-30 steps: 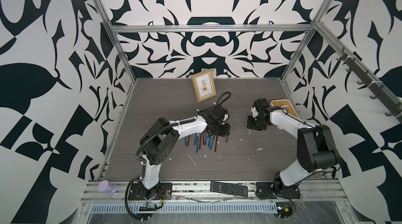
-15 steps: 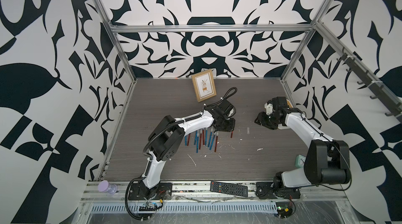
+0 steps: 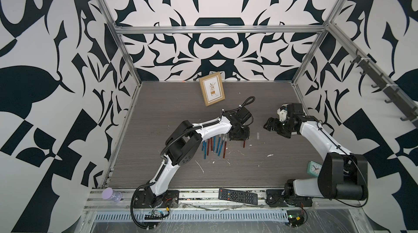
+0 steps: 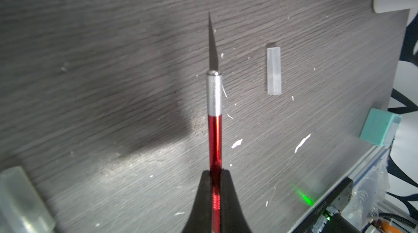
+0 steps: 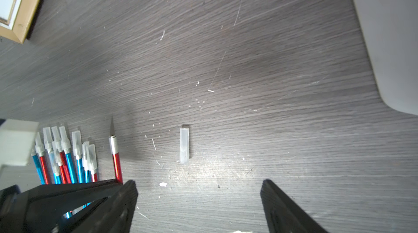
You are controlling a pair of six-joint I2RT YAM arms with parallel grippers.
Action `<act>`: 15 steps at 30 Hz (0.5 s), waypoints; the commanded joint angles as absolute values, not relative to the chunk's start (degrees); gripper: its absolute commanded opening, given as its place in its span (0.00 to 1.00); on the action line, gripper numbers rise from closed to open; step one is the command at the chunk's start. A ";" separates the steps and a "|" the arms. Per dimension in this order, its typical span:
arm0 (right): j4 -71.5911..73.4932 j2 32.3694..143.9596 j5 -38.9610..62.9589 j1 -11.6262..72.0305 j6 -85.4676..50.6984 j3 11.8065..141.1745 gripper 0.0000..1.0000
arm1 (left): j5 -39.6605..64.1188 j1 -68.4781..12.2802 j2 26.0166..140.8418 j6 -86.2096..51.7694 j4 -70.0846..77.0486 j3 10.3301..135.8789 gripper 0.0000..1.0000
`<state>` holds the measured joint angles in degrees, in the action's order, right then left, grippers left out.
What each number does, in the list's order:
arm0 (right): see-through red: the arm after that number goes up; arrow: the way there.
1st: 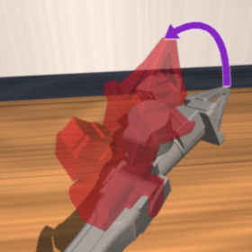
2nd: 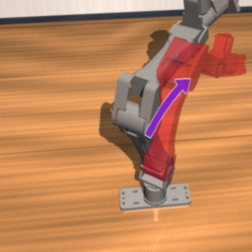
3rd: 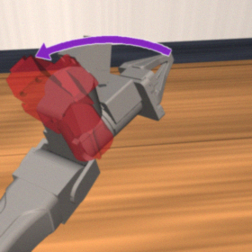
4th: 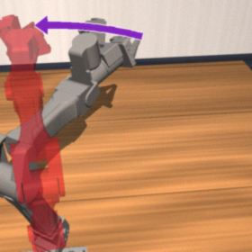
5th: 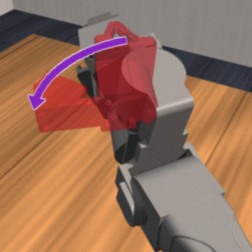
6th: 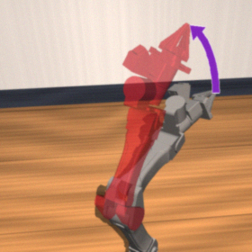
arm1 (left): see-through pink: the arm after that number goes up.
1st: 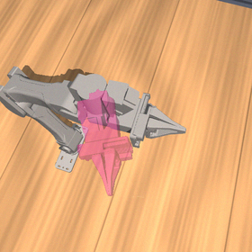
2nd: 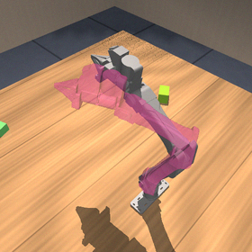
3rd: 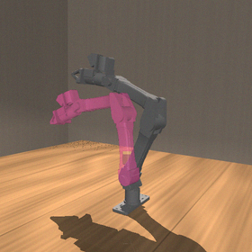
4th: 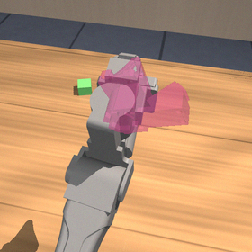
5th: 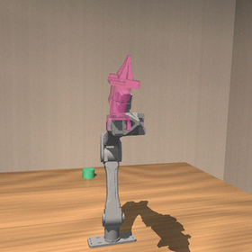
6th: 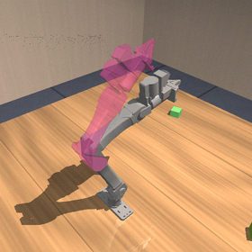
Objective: Remove protective caps from carving knives
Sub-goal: Place the carving knife at the center of the board.
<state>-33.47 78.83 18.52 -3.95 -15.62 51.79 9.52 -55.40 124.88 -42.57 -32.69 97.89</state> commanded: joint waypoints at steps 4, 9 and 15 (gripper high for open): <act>-32.95 79.06 21.65 -4.04 -14.05 51.64 0.89 | 6.47 -56.38 127.57 -46.33 -37.28 100.63 0.00; -32.65 79.02 22.37 -4.00 -13.97 51.48 0.89 | 6.47 -56.68 129.32 -47.16 -38.43 102.11 0.00; -32.35 78.76 22.59 -4.04 -13.97 51.15 0.89 | 6.21 -56.78 130.58 -47.29 -39.69 103.39 0.04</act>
